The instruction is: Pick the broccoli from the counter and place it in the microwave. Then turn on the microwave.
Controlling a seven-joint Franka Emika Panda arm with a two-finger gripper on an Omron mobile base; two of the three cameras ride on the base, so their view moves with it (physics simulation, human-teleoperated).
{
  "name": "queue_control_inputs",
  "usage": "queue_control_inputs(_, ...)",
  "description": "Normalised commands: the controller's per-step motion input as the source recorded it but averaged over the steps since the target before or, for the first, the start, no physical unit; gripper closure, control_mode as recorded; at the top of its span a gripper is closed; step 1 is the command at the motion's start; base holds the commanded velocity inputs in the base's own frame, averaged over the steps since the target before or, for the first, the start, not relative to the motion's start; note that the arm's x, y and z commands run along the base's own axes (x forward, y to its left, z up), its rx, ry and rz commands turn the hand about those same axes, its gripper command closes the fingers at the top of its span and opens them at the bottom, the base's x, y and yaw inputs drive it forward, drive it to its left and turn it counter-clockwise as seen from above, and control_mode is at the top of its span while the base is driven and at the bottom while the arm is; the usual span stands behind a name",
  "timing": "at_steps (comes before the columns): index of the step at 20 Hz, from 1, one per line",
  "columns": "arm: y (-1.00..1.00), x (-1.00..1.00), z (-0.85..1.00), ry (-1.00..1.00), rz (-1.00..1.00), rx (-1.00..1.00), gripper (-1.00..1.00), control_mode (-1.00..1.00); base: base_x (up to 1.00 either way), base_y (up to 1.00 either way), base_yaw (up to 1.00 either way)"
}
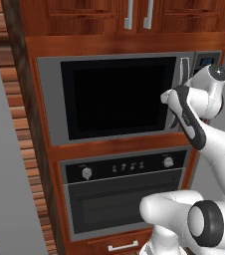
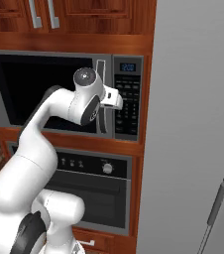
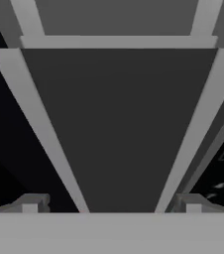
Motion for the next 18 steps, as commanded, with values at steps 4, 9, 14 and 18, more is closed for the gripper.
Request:
queue_control_inputs(4,0.0,0.34,0.0,-0.01,0.0,0.0,-1.0,-1.0,0.0,0.0,0.0)
queue_control_inputs(9,0.03,0.26,0.0,0.0,0.0,0.0,1.0,-1.0,0.0,0.0,0.0)
queue_control_inputs(14,0.48,-0.15,0.03,-0.04,0.0,-0.01,1.0,-1.0,0.0,0.0,0.0)
queue_control_inputs(18,0.71,-0.52,0.04,-0.02,-0.02,-0.05,1.0,-1.0,0.0,0.0,0.0)
